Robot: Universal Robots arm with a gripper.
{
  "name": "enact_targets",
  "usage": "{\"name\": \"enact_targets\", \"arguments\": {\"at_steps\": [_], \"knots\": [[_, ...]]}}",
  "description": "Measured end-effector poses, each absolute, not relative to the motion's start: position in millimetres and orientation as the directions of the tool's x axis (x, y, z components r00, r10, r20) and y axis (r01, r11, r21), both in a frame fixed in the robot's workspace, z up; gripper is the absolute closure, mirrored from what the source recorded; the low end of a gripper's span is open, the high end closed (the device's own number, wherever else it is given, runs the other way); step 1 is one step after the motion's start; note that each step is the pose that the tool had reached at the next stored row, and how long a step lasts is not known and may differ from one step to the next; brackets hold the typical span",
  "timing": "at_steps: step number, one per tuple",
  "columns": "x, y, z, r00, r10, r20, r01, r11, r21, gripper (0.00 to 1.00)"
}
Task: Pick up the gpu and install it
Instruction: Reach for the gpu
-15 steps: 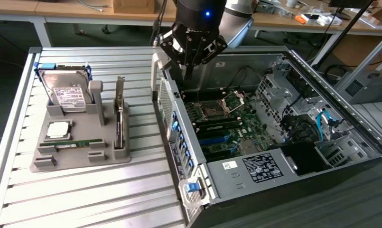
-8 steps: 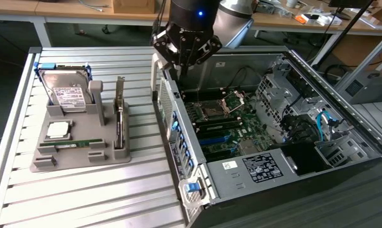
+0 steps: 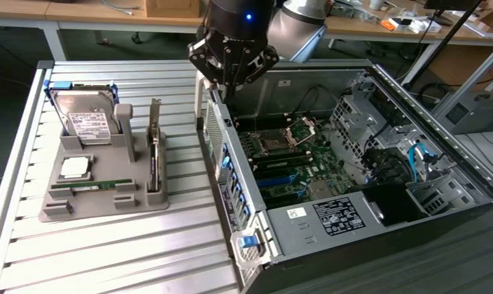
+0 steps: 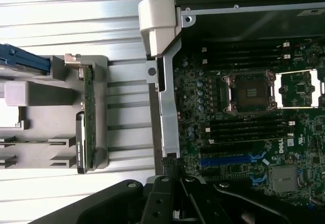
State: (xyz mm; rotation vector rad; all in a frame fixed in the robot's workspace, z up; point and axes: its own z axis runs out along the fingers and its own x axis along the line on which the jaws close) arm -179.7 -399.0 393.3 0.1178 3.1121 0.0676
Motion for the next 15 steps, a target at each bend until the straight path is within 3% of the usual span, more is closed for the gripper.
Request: {"name": "enact_targets", "arguments": {"at_steps": [15], "knots": [[-212,-399,392,-0.997,0.076,-0.025,0.075,0.996,0.044,0.89]]}}
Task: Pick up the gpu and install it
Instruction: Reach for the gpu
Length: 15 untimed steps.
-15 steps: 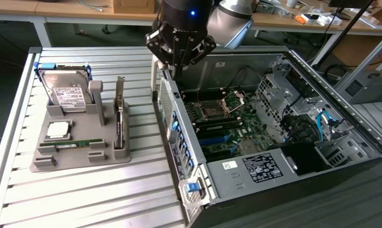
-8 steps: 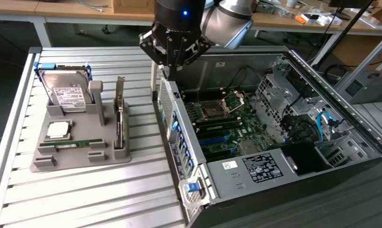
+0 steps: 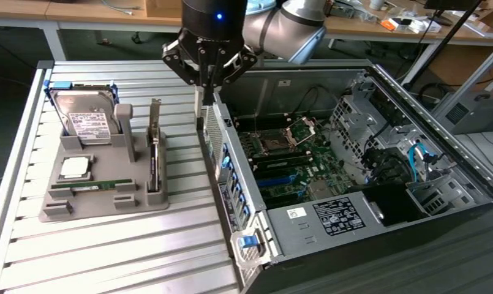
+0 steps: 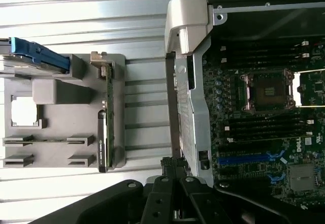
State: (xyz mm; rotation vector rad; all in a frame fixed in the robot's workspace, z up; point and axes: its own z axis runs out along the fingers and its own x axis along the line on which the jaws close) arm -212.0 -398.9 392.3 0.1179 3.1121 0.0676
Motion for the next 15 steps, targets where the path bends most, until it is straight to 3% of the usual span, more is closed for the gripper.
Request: {"name": "enact_targets", "arguments": {"at_steps": [15], "knots": [[-249,-399,391,-0.997,0.076,-0.025,0.075,0.996,0.044,0.89]]}}
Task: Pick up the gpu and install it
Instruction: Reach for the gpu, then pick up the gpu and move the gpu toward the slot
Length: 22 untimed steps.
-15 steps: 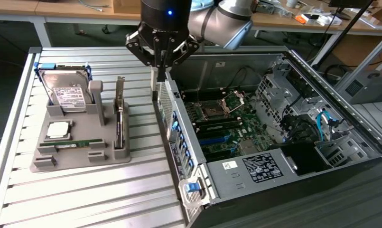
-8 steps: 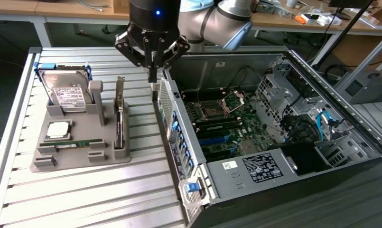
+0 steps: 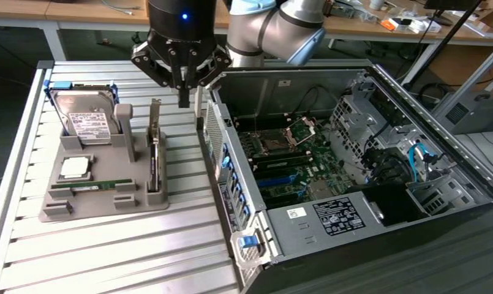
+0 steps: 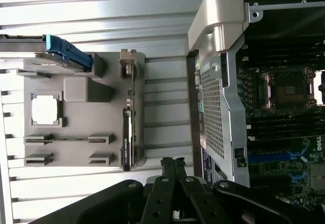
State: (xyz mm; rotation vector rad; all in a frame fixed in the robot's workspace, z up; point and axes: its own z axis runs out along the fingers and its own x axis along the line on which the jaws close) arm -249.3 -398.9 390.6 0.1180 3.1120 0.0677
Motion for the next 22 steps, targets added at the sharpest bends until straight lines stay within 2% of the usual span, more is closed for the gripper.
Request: {"name": "enact_targets", "arguments": {"at_steps": [22], "knots": [[-276,-399,390,-0.997,0.076,-0.025,0.075,0.996,0.044,0.89]]}}
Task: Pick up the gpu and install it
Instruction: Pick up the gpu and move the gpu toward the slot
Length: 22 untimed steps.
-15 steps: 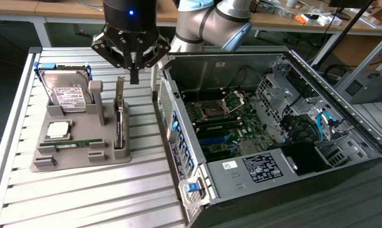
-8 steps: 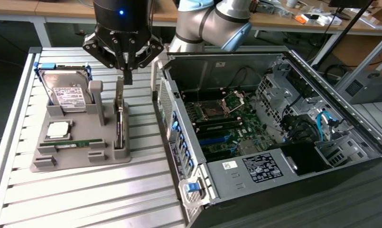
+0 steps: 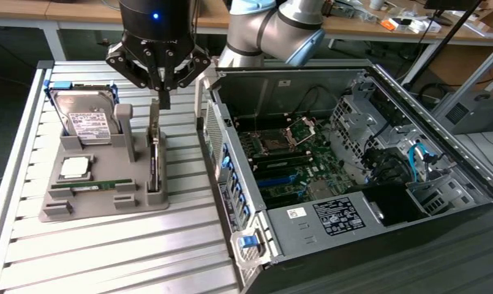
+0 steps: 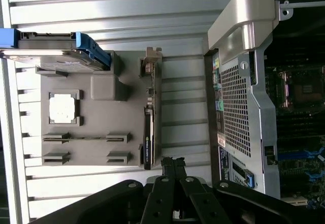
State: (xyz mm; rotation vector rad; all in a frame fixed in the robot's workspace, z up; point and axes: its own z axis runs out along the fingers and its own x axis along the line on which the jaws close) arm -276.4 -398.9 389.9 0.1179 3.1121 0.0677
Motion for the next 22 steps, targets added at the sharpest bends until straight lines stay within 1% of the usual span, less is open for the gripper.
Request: {"name": "enact_targets", "arguments": {"at_steps": [6,7,8,10,11,12,13,22], "knots": [[-276.4,-398.9,389.9,-0.997,0.076,-0.025,0.075,0.996,0.044,0.89],[-276.4,-399.0,389.9,-0.997,0.076,-0.025,0.075,0.996,0.044,0.76],[-276.4,-398.9,389.9,-0.997,0.076,-0.025,0.075,0.996,0.044,0.70],[-276.4,-398.9,389.9,-0.997,0.076,-0.025,0.075,0.996,0.044,0.70],[-276.4,-398.9,389.9,-0.997,0.076,-0.025,0.075,0.996,0.044,0.64],[-276.4,-398.9,389.9,-0.997,0.076,-0.025,0.075,0.996,0.044,0.64],[-276.4,-398.9,390.0,-0.997,0.076,-0.025,0.075,0.996,0.044,0.58],[-277.8,-398.9,389.7,-0.997,0.076,-0.025,0.075,0.996,0.044,0.58]]}}
